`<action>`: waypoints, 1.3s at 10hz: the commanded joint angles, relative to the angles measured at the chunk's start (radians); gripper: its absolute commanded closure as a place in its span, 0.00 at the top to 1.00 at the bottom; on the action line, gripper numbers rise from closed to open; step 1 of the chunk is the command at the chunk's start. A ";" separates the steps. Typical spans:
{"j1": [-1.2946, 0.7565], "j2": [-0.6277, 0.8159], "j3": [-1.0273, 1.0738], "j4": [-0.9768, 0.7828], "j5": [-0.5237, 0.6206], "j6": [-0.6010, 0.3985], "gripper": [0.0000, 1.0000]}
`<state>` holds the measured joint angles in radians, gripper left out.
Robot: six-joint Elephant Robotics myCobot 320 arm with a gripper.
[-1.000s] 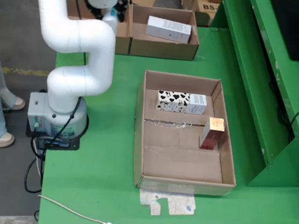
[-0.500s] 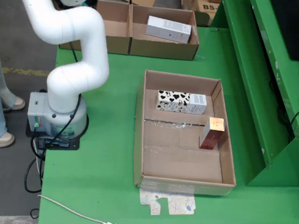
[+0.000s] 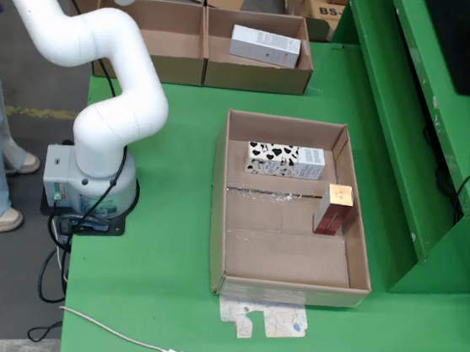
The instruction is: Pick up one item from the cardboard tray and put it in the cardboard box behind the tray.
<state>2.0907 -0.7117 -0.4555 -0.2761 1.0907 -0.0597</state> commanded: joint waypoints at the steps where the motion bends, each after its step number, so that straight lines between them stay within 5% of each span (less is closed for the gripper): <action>1: -0.047 -0.489 0.456 0.788 -0.138 -0.252 0.00; 13: -0.292 -0.421 0.456 0.788 -0.138 -0.281 0.00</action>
<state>1.8223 -1.2224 -0.0305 0.4969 0.9648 -0.3328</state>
